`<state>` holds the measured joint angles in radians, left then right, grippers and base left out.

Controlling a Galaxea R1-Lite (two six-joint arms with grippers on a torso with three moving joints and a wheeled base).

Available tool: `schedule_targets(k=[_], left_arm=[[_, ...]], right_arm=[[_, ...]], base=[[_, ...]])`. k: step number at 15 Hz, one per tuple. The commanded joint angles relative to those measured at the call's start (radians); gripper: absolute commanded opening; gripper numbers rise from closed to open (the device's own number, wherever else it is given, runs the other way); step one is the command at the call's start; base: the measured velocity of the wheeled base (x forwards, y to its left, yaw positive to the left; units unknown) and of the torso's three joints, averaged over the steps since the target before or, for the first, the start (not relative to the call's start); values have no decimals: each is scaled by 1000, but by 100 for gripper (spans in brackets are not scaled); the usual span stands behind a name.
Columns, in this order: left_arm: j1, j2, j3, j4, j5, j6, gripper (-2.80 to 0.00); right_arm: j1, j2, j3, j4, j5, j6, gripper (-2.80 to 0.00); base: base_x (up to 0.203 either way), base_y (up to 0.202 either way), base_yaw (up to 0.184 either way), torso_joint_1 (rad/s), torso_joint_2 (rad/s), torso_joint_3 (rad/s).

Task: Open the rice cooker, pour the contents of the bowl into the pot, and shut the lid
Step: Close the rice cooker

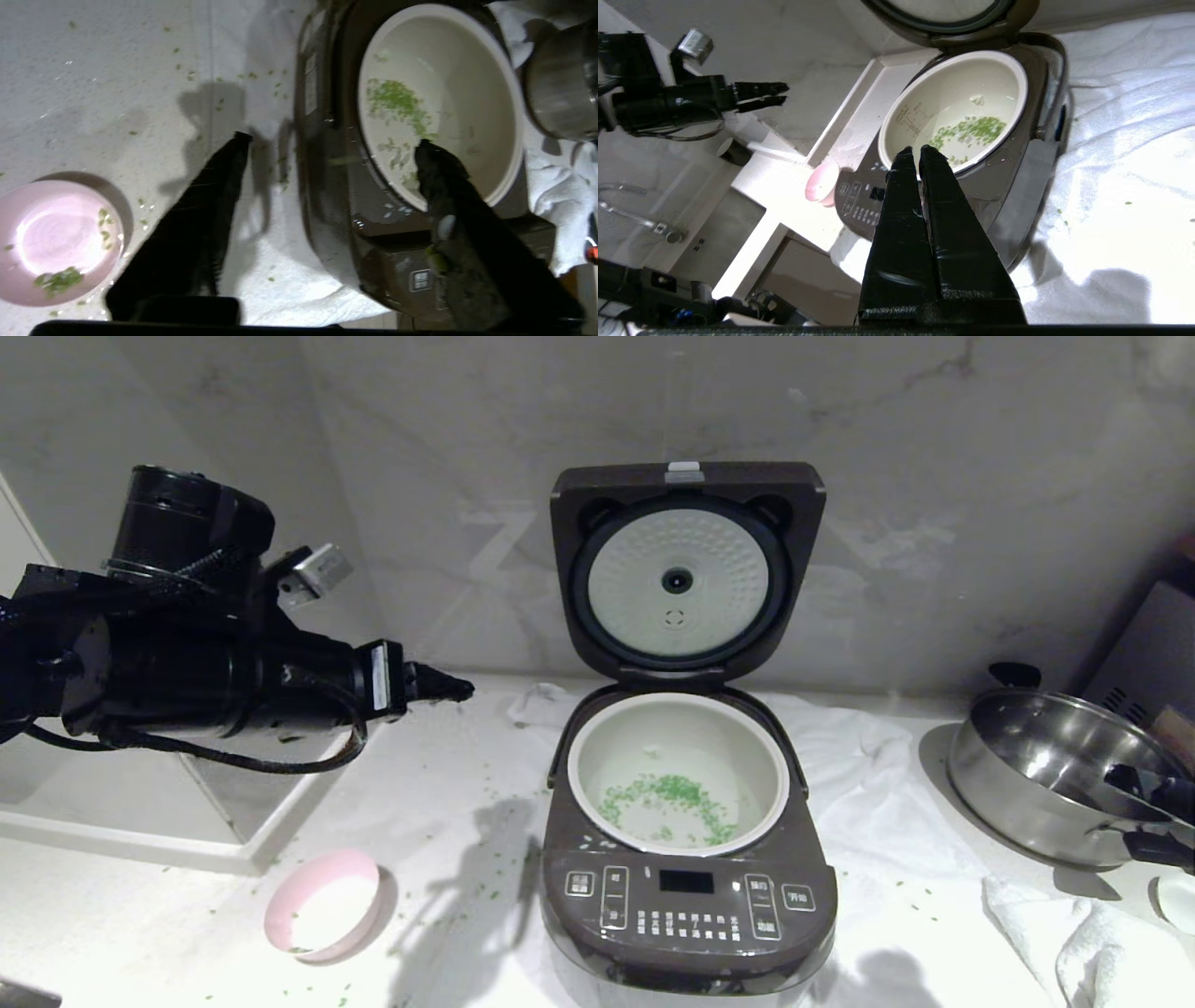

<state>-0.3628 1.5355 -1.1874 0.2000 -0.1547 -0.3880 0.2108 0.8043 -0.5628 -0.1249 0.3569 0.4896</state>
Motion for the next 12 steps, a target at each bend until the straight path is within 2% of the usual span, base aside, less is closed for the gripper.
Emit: schedule_targets(k=[1, 4, 7, 11, 12], left_arm=[[-17, 8, -32, -1, -1, -6, -280], [-35, 32, -137, -4, 0, -13, -280], [-75, 110, -347, 1, 28, -28, -280], [-129, 305, -702, -1, 196, -6, -280], [-141, 354, -761, -6, 234, 1, -280]], right_arm=[[-11, -2, -4, -1, 4, 2, -280], [-14, 16, -38, -2, 4, 3, -280], [-79, 104, -170, -3, 5, 1, -280], [-186, 313, -437, -9, 12, -2, -280], [-207, 372, -510, -9, 13, -1, -280]], base=[[0, 0, 0, 0, 0, 0], [0, 0, 0, 0, 0, 0], [0, 0, 0, 0, 0, 0], [0, 0, 0, 0, 0, 0], [0, 0, 0, 0, 0, 0]])
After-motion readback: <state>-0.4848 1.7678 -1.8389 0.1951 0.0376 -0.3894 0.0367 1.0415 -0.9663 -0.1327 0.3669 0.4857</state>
